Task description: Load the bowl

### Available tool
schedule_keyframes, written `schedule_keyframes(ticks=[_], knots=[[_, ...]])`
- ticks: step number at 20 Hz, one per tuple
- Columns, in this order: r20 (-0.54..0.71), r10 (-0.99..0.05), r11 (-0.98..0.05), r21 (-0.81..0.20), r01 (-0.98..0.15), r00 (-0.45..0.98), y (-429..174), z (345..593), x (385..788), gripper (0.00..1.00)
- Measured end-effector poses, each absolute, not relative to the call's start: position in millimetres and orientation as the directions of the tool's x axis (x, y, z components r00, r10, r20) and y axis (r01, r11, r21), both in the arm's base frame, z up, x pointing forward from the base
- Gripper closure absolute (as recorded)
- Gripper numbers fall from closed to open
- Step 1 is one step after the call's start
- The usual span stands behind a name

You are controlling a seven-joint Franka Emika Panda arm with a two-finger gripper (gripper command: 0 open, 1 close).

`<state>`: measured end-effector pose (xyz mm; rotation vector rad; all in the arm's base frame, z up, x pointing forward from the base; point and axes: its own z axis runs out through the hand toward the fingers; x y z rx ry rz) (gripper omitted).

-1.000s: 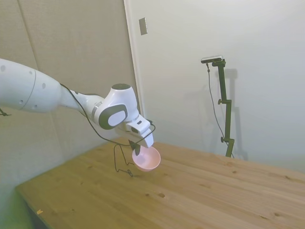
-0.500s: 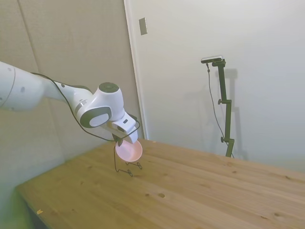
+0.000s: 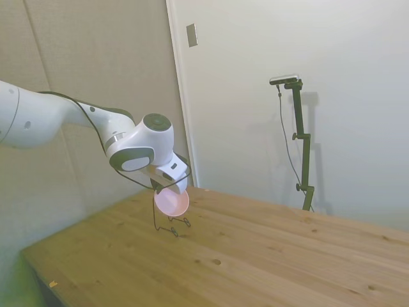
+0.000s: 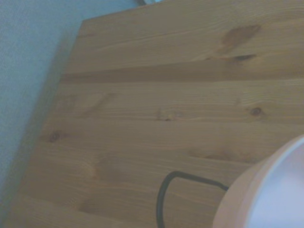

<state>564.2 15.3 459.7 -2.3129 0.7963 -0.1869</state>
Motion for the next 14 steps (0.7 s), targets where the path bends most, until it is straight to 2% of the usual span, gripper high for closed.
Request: schedule_keyframes(ticks=[9, 14], knots=[[-0.145, -0.496, -0.506, -0.753, -0.421, 0.856, 16.8, 431.7, 586.8, 1.00], [-0.154, -0.491, -0.504, -0.752, -0.424, 0.857, 17.1, 420.9, 594.1, 1.00]])
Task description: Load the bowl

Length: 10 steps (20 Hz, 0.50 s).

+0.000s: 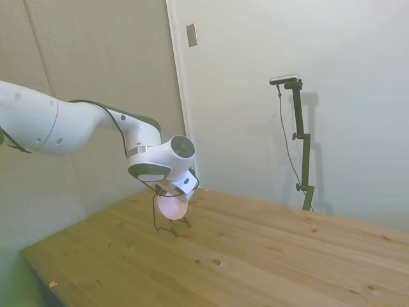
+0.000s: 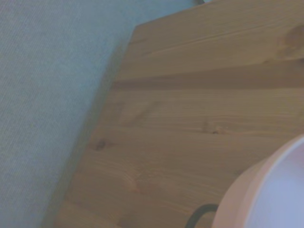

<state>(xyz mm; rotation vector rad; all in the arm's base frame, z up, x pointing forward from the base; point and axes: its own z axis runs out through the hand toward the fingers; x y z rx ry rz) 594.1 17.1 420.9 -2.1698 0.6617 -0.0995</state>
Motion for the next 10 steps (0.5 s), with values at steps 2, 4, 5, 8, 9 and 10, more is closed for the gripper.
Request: schedule_keyframes(ticks=[2, 4, 5, 8, 9, 10], knots=[[-0.155, -0.491, -0.504, -0.752, -0.424, 0.857, 17.1, 420.1, 593.9, 1.00], [-0.155, -0.490, -0.498, -0.758, -0.421, 0.858, 16.7, 418.8, 593.3, 1.00], [-0.153, -0.488, -0.493, -0.764, -0.416, 0.859, 16.2, 418.1, 593.0, 1.00], [-0.153, -0.482, -0.471, -0.785, -0.402, 0.863, 16.7, 415.5, 592.1, 1.00], [-0.154, -0.477, -0.467, -0.790, -0.398, 0.865, 17.5, 414.3, 591.7, 1.00], [-0.157, -0.473, -0.461, -0.794, -0.396, 0.867, 18.2, 412.6, 591.2, 1.00]])
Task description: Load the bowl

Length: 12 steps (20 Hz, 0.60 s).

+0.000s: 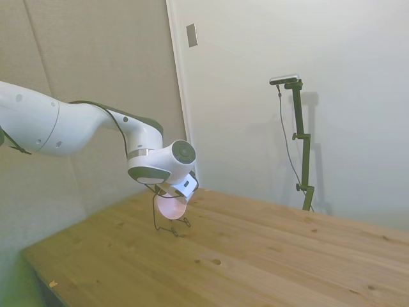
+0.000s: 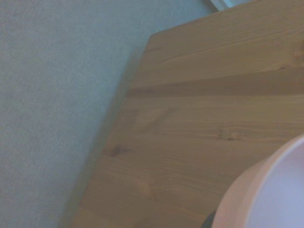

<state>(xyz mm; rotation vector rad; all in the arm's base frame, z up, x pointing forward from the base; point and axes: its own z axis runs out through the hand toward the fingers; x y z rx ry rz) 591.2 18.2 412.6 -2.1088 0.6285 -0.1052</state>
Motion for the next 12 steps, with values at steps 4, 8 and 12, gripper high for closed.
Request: schedule_keyframes(ticks=[4, 8, 12], knots=[[-0.165, -0.465, -0.449, -0.803, -0.392, 0.870, 18.5, 400.4, 588.9, 1.00], [-0.168, -0.463, -0.442, -0.808, -0.390, 0.871, 17.0, 392.2, 589.0, 1.00], [-0.175, -0.455, -0.436, -0.811, -0.390, 0.873, 15.4, 387.9, 588.4, 1.00]])
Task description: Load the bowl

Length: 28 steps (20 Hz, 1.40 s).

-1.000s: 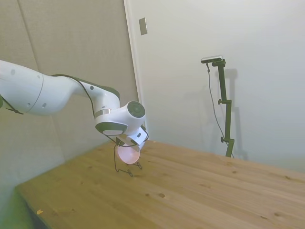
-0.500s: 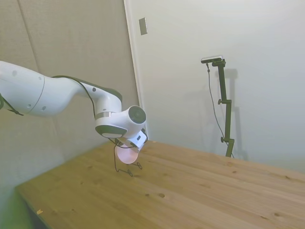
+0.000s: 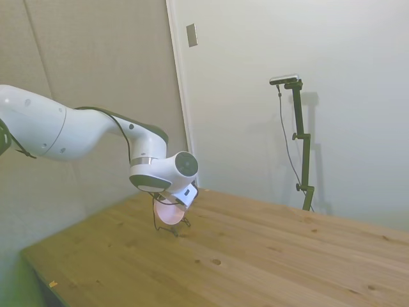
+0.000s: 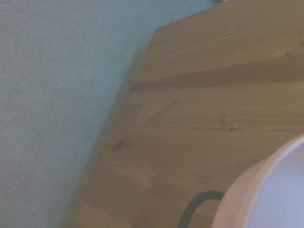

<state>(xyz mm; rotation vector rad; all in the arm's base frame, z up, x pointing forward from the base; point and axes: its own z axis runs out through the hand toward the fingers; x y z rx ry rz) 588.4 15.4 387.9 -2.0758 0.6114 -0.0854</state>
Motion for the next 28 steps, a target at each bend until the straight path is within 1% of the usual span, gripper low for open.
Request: schedule_keyframes(ticks=[4, 5, 14, 21, 24, 28], knots=[[-0.179, -0.455, -0.435, -0.810, -0.393, 0.872, 14.4, 384.9, 588.5, 1.00], [-0.179, -0.455, -0.435, -0.810, -0.394, 0.872, 14.2, 384.6, 588.4, 0.00], [-0.193, -0.458, -0.433, -0.804, -0.408, 0.868, 11.7, 377.8, 585.1, 0.00], [-0.200, -0.448, -0.429, -0.807, -0.406, 0.871, 11.6, 379.4, 583.4, 0.00], [-0.186, -0.451, -0.429, -0.812, -0.395, 0.873, 9.5, 390.1, 581.1, 0.00], [-0.161, -0.456, -0.436, -0.818, -0.377, 0.876, 1.7, 416.3, 574.2, 0.00]])
